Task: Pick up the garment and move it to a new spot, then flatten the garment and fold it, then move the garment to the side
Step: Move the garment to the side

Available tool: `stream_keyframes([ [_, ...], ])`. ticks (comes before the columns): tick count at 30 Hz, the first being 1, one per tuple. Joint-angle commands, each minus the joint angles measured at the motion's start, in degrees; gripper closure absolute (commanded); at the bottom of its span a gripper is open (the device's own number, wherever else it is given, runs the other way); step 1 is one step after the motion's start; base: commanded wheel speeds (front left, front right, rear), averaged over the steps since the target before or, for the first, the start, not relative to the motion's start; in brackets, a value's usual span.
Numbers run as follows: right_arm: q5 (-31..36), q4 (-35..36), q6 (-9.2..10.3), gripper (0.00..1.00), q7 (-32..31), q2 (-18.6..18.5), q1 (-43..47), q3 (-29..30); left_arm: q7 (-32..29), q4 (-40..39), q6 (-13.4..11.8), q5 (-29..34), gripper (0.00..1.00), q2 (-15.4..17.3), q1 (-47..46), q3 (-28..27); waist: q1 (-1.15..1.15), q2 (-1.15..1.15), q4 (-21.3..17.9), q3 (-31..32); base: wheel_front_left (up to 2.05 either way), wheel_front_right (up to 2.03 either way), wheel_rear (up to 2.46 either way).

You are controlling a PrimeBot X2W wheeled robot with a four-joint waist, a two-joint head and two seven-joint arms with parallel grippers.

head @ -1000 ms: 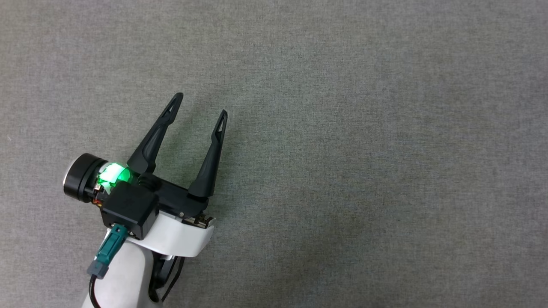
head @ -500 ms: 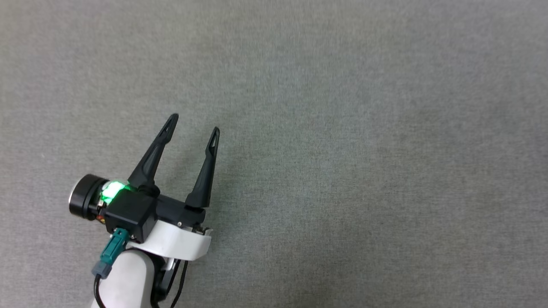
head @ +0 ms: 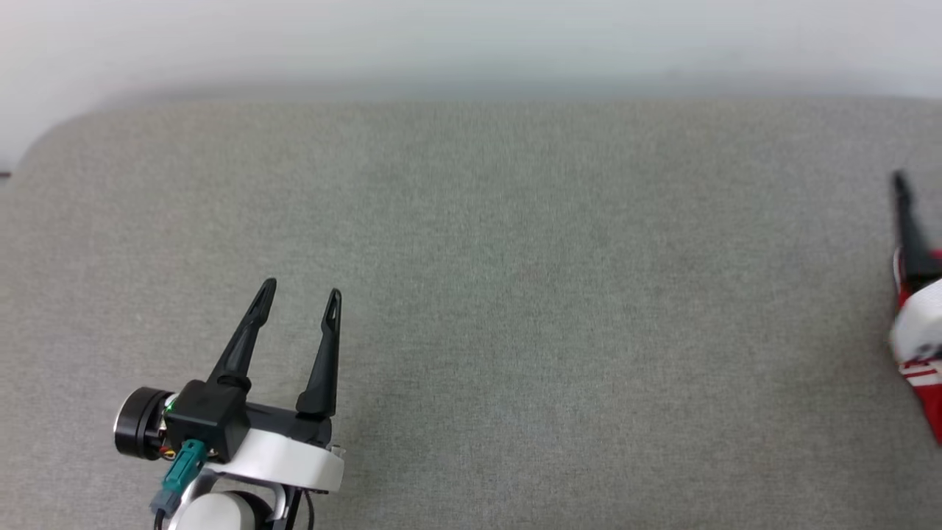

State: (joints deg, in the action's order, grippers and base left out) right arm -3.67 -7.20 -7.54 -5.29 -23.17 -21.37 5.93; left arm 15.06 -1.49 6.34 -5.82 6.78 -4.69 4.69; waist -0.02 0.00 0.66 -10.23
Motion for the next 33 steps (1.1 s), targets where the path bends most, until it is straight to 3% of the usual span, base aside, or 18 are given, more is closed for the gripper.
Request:
stream_keyframes([
  [1, -0.83, 2.82, 0.1, 0.0, 1.03, 2.98, 2.49, -0.2, 0.14, 0.28, 0.03, 0.14, 0.0, -0.12, 1.02, -0.53, 0.02, 0.0, 0.12, 2.13, 0.0, 0.0, 0.0],
  [7, -2.23, 9.66, 0.1, 0.0, 4.73, 12.62, 10.06, -0.34, 0.14, 1.5, 0.14, -0.46, 0.0, -0.92, 2.99, -1.6, 0.02, 0.0, 0.21, 4.22, 0.0, 0.0, 0.0],
  [13, -6.07, 8.15, 0.1, 0.0, 9.78, 18.25, 15.43, -1.5, 0.14, 2.71, 0.38, -0.82, 0.0, -1.41, 4.23, -2.58, 0.02, 0.0, 0.19, 4.72, 0.0, 0.0, 0.0],
  [21, -8.23, 1.42, 0.09, 0.0, 15.13, 19.84, 16.78, -3.83, 0.14, 4.86, 0.54, -0.01, 0.0, -1.99, 4.31, -3.34, 0.02, 0.0, 0.12, 5.22, 0.0, 0.0, 0.0],
  [33, -7.59, -1.93, 0.09, 0.0, 16.54, 20.16, 14.37, -4.61, 0.14, 3.56, 0.27, 0.19, 0.0, -2.57, 4.15, -5.22, 0.02, 0.0, 0.09, 5.52, 0.0, 0.0, 0.0],
])
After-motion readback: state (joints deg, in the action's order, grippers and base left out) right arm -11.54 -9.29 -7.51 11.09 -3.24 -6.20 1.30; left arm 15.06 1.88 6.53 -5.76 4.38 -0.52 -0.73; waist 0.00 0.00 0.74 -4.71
